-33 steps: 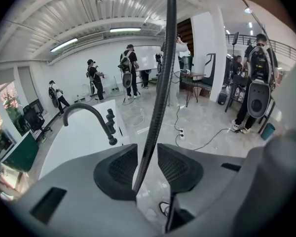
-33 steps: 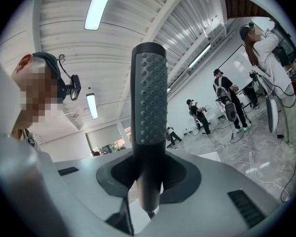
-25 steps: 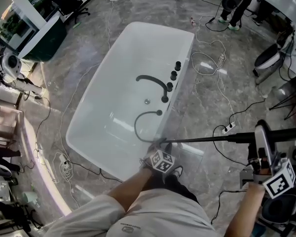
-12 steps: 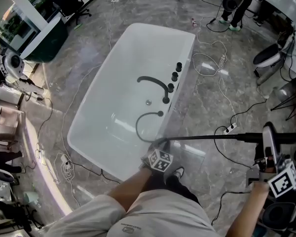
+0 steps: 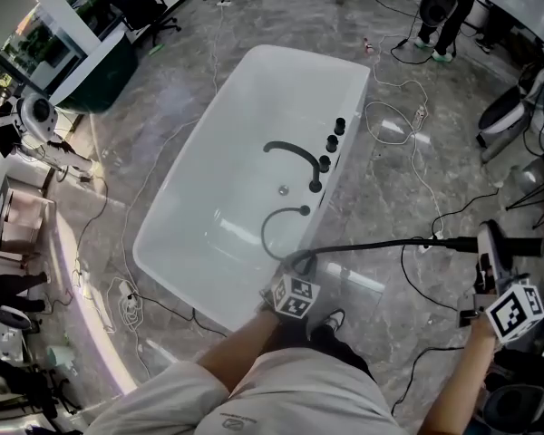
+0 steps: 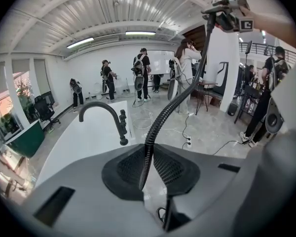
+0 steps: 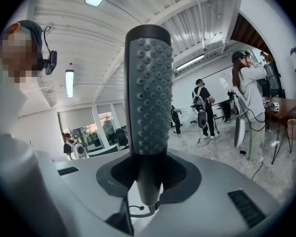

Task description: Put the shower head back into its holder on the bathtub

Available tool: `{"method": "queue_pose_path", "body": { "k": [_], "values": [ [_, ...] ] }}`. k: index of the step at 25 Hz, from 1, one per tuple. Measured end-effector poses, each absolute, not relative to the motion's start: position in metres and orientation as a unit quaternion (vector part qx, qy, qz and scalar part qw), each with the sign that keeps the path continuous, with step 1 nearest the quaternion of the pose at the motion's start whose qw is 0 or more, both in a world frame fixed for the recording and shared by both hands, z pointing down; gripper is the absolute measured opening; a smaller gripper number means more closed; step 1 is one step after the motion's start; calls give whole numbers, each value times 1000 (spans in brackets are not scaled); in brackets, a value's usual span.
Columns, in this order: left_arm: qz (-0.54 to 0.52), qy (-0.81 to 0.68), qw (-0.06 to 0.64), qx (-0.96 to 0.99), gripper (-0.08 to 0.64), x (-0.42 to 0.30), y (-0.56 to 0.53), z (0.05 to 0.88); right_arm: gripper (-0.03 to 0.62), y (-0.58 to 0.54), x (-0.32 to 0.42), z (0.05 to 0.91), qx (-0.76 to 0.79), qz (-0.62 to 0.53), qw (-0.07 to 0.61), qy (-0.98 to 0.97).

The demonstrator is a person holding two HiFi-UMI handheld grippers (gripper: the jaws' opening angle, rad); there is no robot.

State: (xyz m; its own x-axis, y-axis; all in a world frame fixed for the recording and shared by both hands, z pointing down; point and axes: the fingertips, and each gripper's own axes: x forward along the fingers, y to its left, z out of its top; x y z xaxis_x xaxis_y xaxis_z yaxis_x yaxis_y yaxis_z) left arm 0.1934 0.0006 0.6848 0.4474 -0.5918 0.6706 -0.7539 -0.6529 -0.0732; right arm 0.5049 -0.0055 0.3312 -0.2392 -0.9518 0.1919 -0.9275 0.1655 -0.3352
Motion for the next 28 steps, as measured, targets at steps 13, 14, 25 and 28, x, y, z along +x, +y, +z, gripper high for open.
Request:
{"method": "queue_pose_path", "body": {
  "k": [13, 14, 25, 28],
  "values": [
    [223, -433, 68, 871, 55, 194, -23, 560, 109, -27, 472, 399, -611, -192, -94, 763],
    [212, -435, 61, 873, 55, 194, -27, 547, 109, -29, 467, 402, -608, -190, -101, 764],
    [89, -437, -17, 895, 55, 202, -69, 402, 109, -46, 414, 396, -574, -175, -107, 792],
    [64, -433, -38, 898, 55, 209, -81, 372, 109, -52, 410, 388, -576, -179, -87, 793]
  ]
}}
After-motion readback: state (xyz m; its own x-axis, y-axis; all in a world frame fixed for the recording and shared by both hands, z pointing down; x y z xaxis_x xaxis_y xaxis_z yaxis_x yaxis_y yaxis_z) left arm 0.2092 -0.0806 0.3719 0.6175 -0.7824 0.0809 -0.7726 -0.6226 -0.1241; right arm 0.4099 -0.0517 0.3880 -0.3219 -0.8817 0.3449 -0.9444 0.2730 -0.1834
